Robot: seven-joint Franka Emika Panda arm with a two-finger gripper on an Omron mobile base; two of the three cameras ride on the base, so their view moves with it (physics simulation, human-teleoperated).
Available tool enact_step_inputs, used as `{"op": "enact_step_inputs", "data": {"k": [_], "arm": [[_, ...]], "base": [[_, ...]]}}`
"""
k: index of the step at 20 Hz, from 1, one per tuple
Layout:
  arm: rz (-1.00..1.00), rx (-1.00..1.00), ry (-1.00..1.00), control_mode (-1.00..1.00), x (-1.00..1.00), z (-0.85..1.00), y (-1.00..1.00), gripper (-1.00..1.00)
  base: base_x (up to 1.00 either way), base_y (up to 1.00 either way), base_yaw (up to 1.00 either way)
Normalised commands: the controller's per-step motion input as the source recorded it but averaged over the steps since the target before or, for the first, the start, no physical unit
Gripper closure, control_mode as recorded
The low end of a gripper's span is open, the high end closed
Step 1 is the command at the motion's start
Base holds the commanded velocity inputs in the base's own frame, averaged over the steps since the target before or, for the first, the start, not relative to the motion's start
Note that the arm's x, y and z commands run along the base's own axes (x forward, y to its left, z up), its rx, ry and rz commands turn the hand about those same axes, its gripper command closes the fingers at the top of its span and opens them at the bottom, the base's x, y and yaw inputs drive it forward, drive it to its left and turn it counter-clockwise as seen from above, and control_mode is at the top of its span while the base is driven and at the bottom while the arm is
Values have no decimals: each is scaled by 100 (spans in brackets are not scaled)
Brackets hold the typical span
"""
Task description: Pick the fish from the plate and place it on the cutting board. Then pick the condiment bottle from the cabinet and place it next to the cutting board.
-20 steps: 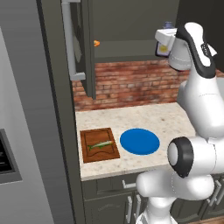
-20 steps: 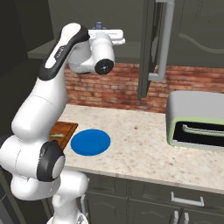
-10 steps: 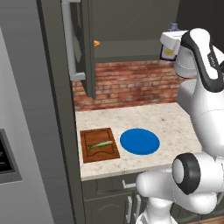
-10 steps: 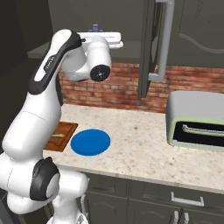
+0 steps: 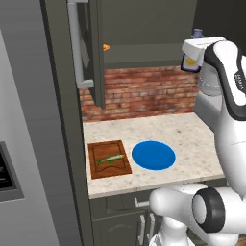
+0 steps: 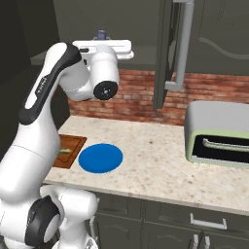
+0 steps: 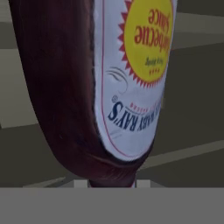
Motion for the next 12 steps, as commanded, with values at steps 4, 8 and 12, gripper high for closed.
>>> {"op": "enact_step_inputs", "data": {"k": [4, 8, 12], "arm": [[0, 0, 0, -100, -47, 0, 0, 100], [0, 0, 0, -100, -46, 0, 0, 100], [0, 0, 0, -100, -46, -4, 0, 100]], "base": [[0, 0, 0], [0, 0, 0], [0, 0, 0]]}}
